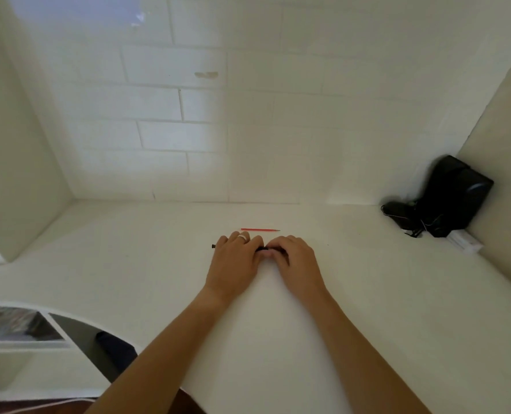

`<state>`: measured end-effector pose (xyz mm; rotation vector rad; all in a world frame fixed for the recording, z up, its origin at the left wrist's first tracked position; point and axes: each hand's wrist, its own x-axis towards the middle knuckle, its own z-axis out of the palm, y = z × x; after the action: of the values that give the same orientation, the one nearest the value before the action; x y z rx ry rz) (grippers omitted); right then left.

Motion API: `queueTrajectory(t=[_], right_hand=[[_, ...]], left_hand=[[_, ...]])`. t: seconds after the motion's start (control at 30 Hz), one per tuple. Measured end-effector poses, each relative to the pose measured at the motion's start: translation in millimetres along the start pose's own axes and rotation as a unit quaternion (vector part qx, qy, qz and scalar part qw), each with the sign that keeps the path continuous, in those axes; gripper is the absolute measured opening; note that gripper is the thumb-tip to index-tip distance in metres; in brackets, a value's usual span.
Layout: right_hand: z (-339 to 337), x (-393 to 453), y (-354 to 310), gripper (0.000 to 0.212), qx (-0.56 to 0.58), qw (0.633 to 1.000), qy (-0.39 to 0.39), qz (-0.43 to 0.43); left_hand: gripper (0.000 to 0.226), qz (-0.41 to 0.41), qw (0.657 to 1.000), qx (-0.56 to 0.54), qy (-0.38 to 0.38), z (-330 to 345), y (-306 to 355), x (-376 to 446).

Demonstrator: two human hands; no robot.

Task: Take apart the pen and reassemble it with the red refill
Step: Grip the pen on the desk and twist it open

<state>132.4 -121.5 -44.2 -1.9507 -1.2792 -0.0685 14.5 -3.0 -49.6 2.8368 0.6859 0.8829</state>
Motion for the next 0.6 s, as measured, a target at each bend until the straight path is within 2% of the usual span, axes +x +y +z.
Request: queueTrajectory(t=[0.17,0.33,0.5,0.6], right_hand=[[1.9,2.5,1.4,0.01,0.005,1.0,-0.002,-0.005],[0.6,2.3,1.3,0.014,-0.001,1.0,-0.016,-0.005],[-0.4,2.9,1.1,0.016,-0.002,1.0,-0.025,-0.006],[-0.4,1.8,-1.6,0.027,0.002,1.0,-0.024,-0.01]], left_hand=[[0.035,0.004,0.999,0.031,0.028,3.6,-2.0,0.4],[0.047,-0.008,0.999,0.038,0.02,3.4,-3.0,0.2],[0.049,-0.015,0.999,0.046,0.003,4.3,-3.3,0.8],[0.052,-0.019,0.999,0.048,0.001,2.7,-1.8,0.1]])
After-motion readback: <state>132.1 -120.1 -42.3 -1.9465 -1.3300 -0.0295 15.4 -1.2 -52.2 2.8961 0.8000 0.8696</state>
